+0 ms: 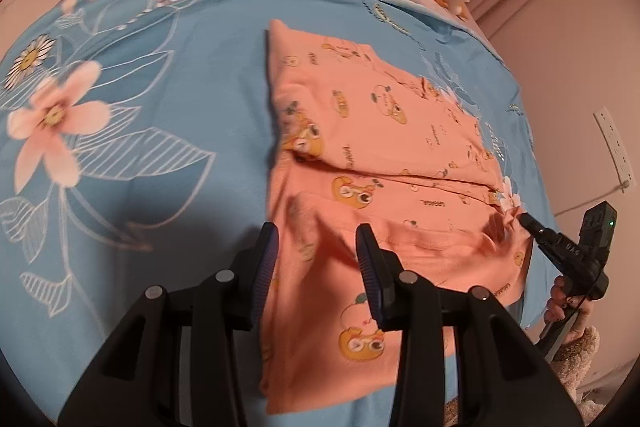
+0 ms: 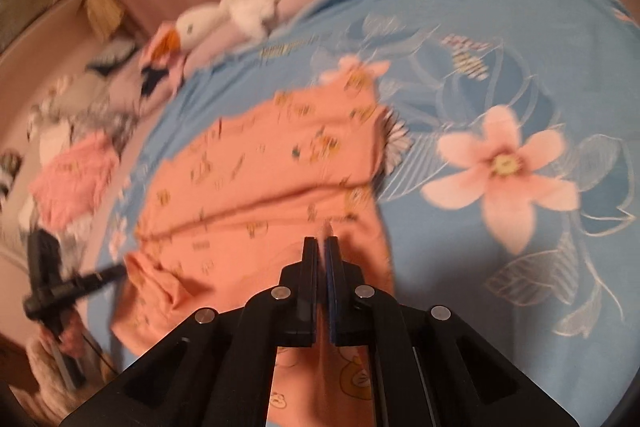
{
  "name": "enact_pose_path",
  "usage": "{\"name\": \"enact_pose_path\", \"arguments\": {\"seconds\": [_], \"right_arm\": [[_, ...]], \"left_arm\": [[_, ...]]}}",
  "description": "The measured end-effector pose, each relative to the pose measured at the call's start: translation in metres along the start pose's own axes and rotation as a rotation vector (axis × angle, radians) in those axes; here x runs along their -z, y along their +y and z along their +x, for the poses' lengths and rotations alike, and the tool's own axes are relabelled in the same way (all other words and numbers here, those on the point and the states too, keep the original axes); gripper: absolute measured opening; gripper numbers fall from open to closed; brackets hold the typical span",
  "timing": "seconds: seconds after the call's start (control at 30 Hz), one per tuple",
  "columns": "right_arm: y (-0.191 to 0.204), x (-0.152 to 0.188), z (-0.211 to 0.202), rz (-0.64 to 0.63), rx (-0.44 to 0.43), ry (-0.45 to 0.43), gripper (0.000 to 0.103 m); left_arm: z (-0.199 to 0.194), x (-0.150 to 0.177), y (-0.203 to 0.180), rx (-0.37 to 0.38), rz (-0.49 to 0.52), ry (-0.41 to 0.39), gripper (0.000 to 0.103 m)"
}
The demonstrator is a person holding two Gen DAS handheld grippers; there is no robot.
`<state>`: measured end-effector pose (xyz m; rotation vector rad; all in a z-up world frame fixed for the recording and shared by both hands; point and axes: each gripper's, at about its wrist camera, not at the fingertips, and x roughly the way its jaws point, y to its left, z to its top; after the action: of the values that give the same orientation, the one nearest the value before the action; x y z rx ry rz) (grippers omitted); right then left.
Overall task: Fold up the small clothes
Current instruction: 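Pinch the folded hem edge with both tools and smooth it flat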
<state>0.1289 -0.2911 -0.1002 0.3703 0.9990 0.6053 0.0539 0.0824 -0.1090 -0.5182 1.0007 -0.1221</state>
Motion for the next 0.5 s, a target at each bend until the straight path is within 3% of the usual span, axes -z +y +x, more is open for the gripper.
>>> {"name": "enact_pose_path", "arguments": {"seconds": [0.13,0.2,0.27,0.4,0.5], "right_arm": [[-0.012,0.002,-0.009,0.052,0.040,-0.034,0.005],[-0.016,0.005,-0.007,0.078,0.026,-0.020,0.005],[-0.018,0.008,-0.006,0.079,0.039,-0.014,0.005],[-0.017,0.008,-0.009,0.097,0.026,-0.032,0.005],[-0.004,0.009,-0.018,0.035,0.018,-0.069,0.005]], "left_arm": [[0.014,-0.003,-0.005,-0.014,0.023,0.018,0.037],[0.018,-0.004,-0.006,-0.028,0.027,0.015,0.017],[0.019,-0.003,-0.007,-0.045,0.043,0.005,0.007],[0.004,-0.001,-0.009,-0.082,0.021,-0.066,0.005],[-0.018,0.004,-0.011,-0.085,0.006,-0.129,0.005]]}}
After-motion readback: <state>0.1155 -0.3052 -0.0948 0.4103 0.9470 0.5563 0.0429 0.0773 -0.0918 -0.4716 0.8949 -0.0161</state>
